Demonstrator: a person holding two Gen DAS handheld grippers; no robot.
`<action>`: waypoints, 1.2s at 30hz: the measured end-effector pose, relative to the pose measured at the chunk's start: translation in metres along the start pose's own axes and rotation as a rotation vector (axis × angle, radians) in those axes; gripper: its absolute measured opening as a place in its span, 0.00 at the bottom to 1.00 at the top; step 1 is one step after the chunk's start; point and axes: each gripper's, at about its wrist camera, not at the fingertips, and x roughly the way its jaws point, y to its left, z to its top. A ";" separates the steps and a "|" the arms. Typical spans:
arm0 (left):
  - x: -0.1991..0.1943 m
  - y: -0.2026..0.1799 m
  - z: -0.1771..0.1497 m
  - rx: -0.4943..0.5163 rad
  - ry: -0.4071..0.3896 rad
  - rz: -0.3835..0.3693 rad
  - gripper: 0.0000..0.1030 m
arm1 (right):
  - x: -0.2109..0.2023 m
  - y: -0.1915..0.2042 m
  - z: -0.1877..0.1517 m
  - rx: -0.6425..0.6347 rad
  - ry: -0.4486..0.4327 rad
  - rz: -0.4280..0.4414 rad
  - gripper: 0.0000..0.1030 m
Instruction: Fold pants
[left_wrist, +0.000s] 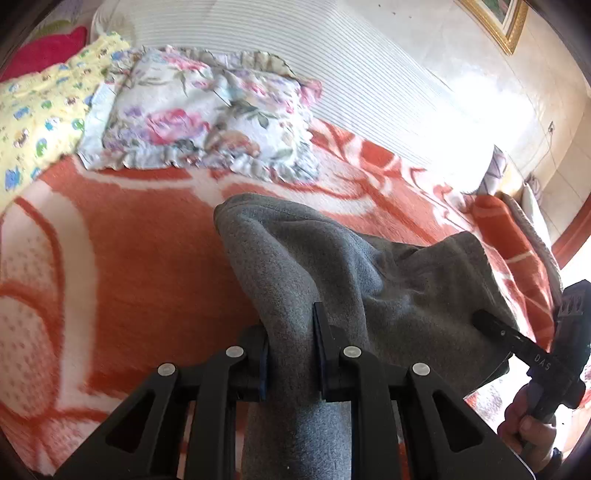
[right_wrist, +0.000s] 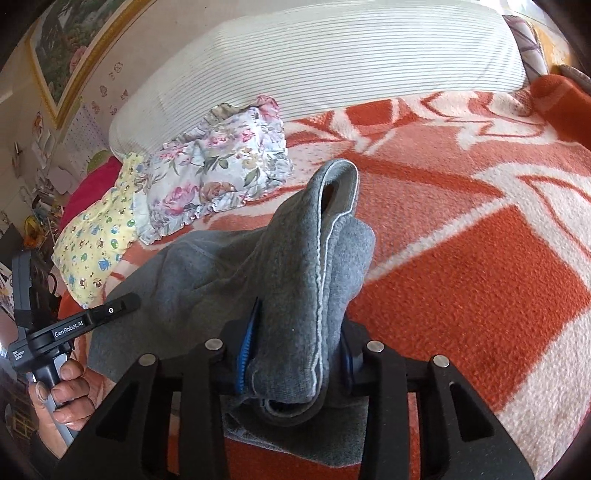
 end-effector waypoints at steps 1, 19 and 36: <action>-0.001 0.004 0.004 0.002 -0.010 0.011 0.18 | 0.004 0.005 0.005 -0.006 -0.004 0.008 0.37; 0.040 0.092 0.095 -0.033 -0.072 0.190 0.18 | 0.142 0.068 0.088 -0.044 0.000 0.141 0.37; 0.066 0.143 0.049 -0.116 0.021 0.178 0.36 | 0.180 0.018 0.070 0.048 0.125 0.001 0.55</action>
